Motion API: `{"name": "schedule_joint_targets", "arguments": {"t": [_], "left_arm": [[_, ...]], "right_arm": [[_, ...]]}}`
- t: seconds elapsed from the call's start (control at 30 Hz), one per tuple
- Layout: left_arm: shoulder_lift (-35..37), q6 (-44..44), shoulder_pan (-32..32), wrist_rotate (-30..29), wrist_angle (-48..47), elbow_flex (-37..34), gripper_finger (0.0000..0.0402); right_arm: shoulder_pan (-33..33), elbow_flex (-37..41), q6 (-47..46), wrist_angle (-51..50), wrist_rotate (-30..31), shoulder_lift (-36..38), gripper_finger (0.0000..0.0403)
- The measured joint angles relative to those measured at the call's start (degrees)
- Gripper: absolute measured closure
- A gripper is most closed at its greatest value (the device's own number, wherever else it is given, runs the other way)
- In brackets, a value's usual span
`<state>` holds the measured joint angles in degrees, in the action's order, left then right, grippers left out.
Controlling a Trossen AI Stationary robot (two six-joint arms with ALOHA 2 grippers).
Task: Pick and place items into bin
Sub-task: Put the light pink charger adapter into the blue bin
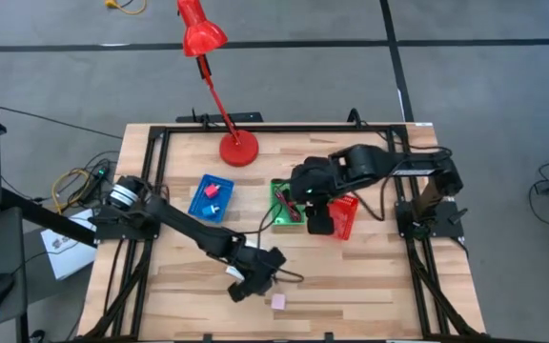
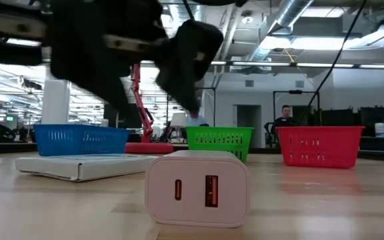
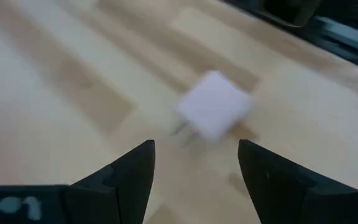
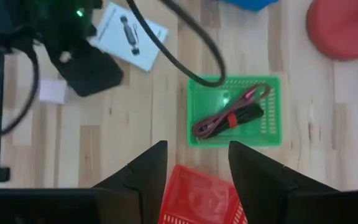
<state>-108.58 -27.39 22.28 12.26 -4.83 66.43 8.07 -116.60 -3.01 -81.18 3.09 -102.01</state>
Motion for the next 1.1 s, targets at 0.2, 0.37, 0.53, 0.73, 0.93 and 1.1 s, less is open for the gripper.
{"name": "schedule_joint_targets", "arguments": {"t": [0.2,0.37,0.53,0.73,0.93,1.1], "left_arm": [[-2.38,-4.31,0.11,2.37,-0.03,4.16,0.0182],[-2.35,-12.18,0.42,0.38,-0.40,5.03,0.0182],[-3.73,-23.33,1.65,-0.78,-4.91,4.85,0.0182],[-5.32,-29.60,3.60,-2.48,-1.87,5.02,0.0182],[-7.82,-32.08,3.82,-5.49,0.09,5.30,0.0182],[-8.86,-33.86,4.02,-7.30,0.71,5.36,0.0182]], "right_arm": [[-0.10,-0.02,-2.54,-3.01,-0.09,-2.62,0.0238],[-0.32,0.00,-6.82,-6.04,-0.17,-3.12,0.0236],[-0.28,-0.02,-7.14,-6.20,-0.20,-2.20,0.0238],[-0.55,-0.02,-7.09,-6.16,-0.13,-1.13,0.0236],[-1.18,-0.02,-5.88,-6.02,-0.03,-1.21,0.0238],[-1.51,-0.02,-5.64,-5.82,-0.02,-1.23,0.0236]]}}
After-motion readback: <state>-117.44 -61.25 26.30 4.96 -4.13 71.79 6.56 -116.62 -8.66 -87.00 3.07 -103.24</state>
